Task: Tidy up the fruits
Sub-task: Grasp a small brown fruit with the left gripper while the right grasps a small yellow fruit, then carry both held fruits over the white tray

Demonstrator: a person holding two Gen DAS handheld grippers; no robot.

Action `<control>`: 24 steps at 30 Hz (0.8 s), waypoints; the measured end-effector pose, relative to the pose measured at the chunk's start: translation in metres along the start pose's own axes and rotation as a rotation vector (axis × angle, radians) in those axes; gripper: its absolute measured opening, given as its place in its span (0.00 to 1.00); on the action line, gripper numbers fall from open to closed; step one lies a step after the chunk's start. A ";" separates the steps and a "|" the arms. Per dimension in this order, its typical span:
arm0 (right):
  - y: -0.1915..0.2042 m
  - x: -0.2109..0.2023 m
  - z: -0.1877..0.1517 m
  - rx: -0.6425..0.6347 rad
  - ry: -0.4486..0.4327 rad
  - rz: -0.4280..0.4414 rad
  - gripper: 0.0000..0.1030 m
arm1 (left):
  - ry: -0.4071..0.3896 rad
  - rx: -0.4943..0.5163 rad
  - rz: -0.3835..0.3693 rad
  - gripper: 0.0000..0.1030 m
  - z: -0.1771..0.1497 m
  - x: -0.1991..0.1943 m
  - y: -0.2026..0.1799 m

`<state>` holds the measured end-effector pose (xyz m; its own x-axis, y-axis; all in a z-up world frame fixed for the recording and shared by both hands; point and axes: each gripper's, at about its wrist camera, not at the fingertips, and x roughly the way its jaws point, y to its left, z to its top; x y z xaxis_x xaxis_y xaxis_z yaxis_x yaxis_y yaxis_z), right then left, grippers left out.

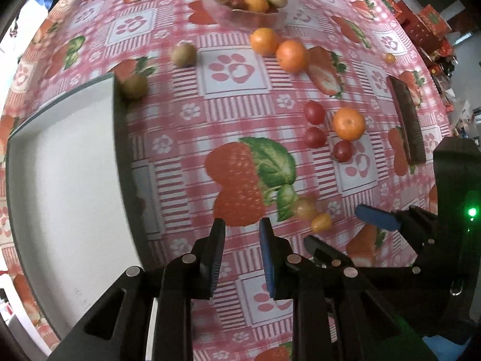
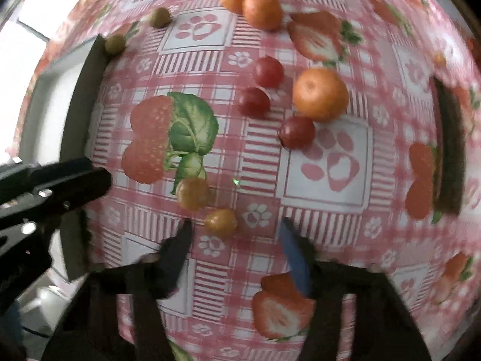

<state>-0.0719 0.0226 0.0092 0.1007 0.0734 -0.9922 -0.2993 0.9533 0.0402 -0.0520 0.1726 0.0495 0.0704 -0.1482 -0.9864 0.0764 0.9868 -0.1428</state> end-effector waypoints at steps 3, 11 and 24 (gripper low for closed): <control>0.009 0.005 0.004 0.024 0.013 0.065 0.21 | 0.004 0.008 0.010 0.24 -0.003 -0.001 0.002; -0.022 -0.005 -0.012 0.171 0.010 0.145 0.21 | 0.022 0.071 -0.028 0.24 -0.001 0.009 -0.030; -0.052 -0.012 -0.008 0.232 0.021 0.171 0.21 | 0.075 0.120 -0.019 0.24 0.006 0.039 -0.067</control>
<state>-0.0654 -0.0299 0.0182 0.0469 0.2346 -0.9710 -0.0846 0.9695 0.2302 -0.0487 0.1006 0.0208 -0.0065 -0.1573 -0.9875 0.1958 0.9682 -0.1555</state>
